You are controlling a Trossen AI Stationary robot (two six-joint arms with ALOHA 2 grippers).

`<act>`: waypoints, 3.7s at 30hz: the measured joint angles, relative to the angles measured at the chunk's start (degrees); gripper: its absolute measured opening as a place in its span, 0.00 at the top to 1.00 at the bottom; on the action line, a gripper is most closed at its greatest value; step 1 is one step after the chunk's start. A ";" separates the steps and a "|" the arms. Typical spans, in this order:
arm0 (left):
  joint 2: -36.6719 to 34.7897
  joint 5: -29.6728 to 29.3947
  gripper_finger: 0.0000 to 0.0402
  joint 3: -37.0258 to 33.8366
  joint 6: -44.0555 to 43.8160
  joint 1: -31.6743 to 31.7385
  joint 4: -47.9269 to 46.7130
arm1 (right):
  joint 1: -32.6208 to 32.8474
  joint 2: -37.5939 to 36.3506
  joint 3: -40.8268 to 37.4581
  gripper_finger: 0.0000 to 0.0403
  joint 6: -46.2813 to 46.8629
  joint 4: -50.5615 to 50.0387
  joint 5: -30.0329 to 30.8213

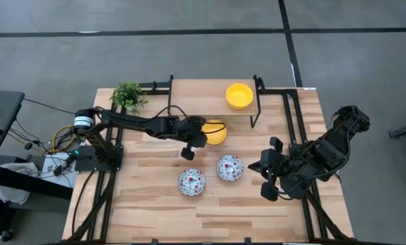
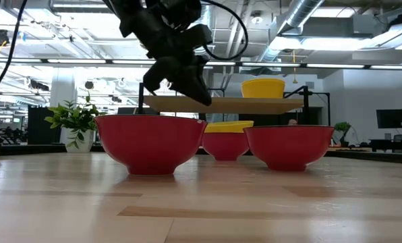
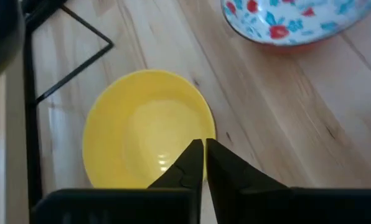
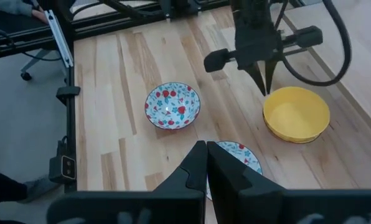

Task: Pick & Place Mini bowls
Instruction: Stack the yellow bowl on the yellow bowl on the shelf

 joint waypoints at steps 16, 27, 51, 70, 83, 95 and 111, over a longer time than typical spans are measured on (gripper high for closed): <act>4.57 0.01 0.69 0.07 -1.24 0.04 0.61 | 0.07 -0.02 0.02 1.00 0.00 0.11 0.01; 5.98 -0.64 0.75 0.02 0.17 0.16 2.61 | 0.07 -0.02 0.02 1.00 0.00 0.11 0.00; 7.27 0.23 0.98 0.02 1.47 1.26 2.93 | 0.07 -0.02 0.02 1.00 0.02 0.13 0.02; 1.48 -2.17 0.98 0.06 1.48 -0.71 1.76 | 0.07 -0.02 0.02 1.00 0.02 0.07 0.04; -9.98 -0.16 0.98 0.04 1.03 -6.17 -6.33 | -2.15 -0.02 0.02 1.00 -1.29 0.06 -0.61; -17.39 5.60 0.98 0.07 7.83 -14.11 -17.12 | -15.52 2.41 0.03 1.00 -19.71 2.11 -15.72; -17.15 3.83 0.98 0.07 5.99 -17.77 -19.48 | -24.34 13.18 0.00 1.00 -19.52 8.62 -16.45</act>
